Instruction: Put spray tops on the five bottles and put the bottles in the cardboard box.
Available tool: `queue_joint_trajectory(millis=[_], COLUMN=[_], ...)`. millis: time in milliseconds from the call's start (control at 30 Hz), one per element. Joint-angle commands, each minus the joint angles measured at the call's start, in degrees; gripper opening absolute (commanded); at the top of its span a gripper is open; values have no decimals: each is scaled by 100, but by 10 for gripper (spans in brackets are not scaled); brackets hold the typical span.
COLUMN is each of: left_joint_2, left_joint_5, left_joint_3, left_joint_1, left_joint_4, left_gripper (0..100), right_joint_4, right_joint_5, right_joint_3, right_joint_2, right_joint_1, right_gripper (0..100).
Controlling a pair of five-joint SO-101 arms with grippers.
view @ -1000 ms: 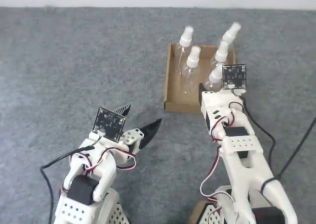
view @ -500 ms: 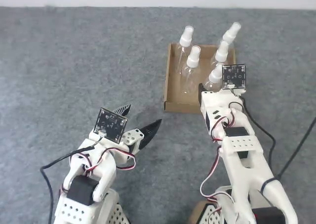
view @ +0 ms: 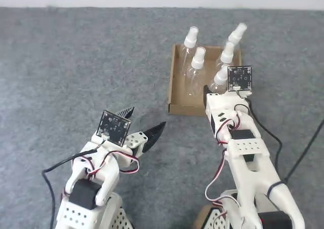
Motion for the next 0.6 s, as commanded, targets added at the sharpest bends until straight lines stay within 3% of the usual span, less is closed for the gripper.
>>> queue_joint_trajectory(millis=[0,167,567], left_joint_2=[-62,-62,-62], left_joint_5=[-53,-53,-62], left_joint_3=[-22,-22,-22], left_joint_1=[0,0,0], left_joint_4=[-158,-158,-158], left_gripper=[302,302,302], right_joint_4=[-136,-101,-31], right_joint_5=[-44,-44,114], right_joint_3=[-44,-44,-79], right_joint_2=[-119,-119,-136], right_joint_1=[-48,-57,-66], right_gripper=[48,153,159])
